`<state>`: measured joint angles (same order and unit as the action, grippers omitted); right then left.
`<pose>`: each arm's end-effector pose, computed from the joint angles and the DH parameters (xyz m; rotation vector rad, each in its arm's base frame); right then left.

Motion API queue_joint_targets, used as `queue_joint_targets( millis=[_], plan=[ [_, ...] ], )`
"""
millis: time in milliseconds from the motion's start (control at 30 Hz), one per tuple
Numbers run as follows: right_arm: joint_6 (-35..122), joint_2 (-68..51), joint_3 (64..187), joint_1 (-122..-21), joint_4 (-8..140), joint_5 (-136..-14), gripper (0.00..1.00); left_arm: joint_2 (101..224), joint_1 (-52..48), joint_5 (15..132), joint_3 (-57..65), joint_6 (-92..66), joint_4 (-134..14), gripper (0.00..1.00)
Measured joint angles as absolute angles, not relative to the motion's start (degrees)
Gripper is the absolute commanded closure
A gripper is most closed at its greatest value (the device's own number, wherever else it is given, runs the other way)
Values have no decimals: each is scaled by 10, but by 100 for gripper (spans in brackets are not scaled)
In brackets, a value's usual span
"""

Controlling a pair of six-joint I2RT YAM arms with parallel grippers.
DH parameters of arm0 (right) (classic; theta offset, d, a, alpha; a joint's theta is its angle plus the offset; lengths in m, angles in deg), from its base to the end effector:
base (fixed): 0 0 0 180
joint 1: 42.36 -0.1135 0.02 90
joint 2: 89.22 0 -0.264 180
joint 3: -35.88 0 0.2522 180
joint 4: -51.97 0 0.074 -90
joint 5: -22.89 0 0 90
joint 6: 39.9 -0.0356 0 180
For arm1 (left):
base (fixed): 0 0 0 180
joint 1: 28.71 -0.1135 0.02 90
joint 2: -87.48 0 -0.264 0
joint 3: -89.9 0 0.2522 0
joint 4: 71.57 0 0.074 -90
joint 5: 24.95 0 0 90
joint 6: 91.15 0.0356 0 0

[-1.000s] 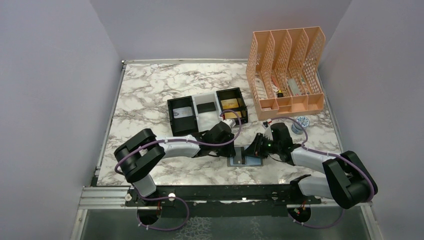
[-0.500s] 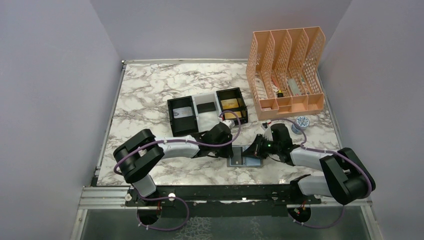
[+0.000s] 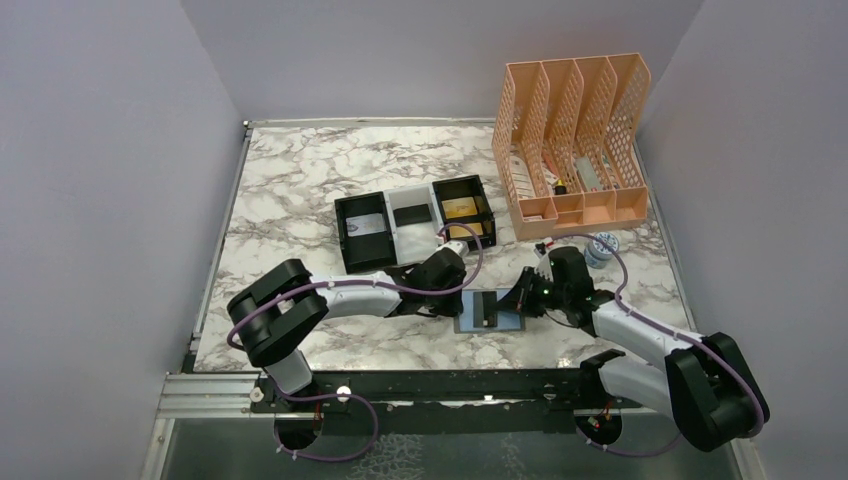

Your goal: Take the credit cards out of the card holder

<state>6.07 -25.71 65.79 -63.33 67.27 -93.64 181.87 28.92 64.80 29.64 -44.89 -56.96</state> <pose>0.1642 0.0799 0.1305 0.2929 2.5791 1.0349 0.1721 -0.2712 0.1528 0.3101 2.5631 -0.7484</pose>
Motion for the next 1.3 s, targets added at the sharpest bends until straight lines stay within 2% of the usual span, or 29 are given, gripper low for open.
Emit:
queue_joint_targets(
  millis=[167, 367, 567, 900, 1100, 1300],
  plan=[
    [69, -266, 663, -632, 694, -930, 99, 1818, 291, 641, 288, -443, -553, 72],
    [69, -263, 664, -632, 696, -930, 99, 1799, 295, 623, 282, -438, -524, 67],
    [69, -261, 664, -632, 696, -930, 99, 1781, 298, 643, 275, -432, -563, 64],
    [61, -260, 664, -632, 689, -933, 99, 1835, 318, 686, 269, -431, -590, 76],
    [48, -250, 664, -632, 677, -945, 88, 1843, 319, 683, 269, -433, -581, 82],
    [21, -250, 645, -632, 628, -974, 84, 1848, 319, 680, 266, -432, -582, 85]
  ],
)
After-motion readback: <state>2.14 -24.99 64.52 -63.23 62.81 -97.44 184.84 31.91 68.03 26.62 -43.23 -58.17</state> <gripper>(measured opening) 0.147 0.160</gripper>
